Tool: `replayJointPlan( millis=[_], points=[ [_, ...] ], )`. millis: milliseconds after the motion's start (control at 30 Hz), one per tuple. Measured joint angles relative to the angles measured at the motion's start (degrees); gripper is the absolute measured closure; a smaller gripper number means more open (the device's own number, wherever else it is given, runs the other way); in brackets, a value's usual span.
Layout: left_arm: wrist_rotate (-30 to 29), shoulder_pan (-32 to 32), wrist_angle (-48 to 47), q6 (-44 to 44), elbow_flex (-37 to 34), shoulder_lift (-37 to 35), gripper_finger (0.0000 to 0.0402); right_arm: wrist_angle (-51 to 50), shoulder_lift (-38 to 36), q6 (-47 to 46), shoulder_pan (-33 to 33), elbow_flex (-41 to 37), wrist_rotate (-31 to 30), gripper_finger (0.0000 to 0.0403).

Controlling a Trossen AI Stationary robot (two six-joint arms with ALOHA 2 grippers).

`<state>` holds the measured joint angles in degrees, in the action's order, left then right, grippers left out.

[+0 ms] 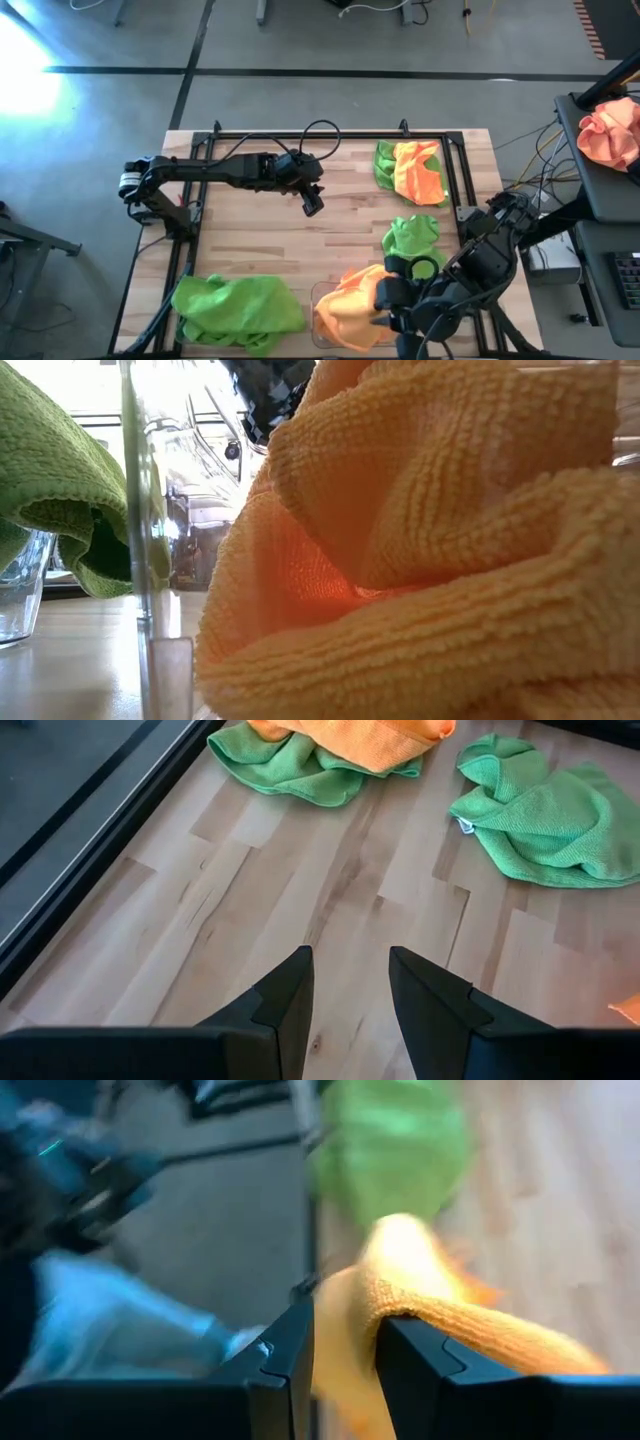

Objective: Sort microfiber towel by color & place in baskets
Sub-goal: Put the orange towel into the right transparent bin

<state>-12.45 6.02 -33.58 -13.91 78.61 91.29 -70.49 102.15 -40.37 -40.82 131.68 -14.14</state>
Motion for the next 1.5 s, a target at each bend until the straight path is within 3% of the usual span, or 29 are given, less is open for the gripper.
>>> replayJointPlan(
  millis=[100, 367, 633, 800, 1033, 1500],
  points=[
    [0.0, 0.0, -0.4, 0.0, 0.0, 0.0, 0.0283, -1.3, 0.1, 0.8, -0.1, 0.0, 5.0, 0.0312],
    [0.0, 0.0, -0.5, 0.0, 0.0, 0.0, 0.0283, -7.1, 0.2, -6.2, 0.8, -0.2, 0.8, 0.0329],
    [1.1, -0.1, -0.5, 0.4, 0.0, 0.0, 0.0283, -7.2, 0.2, -7.0, 0.8, -0.2, 3.6, 0.0335],
    [3.1, -0.1, -0.5, 1.5, 0.0, 0.0, 0.0283, -8.2, 0.2, -7.8, 0.9, -0.6, -1.9, 0.0335],
    [4.5, -0.4, -0.5, 4.6, 0.0, -0.1, 0.0283, -19.8, 0.3, -16.9, 1.2, -1.6, -7.4, 0.0335],
    [7.3, -3.2, -0.4, 14.8, 0.0, -1.4, 0.0283, -19.5, -0.5, -4.2, 1.1, -2.0, -13.1, 0.0335]
  ],
)
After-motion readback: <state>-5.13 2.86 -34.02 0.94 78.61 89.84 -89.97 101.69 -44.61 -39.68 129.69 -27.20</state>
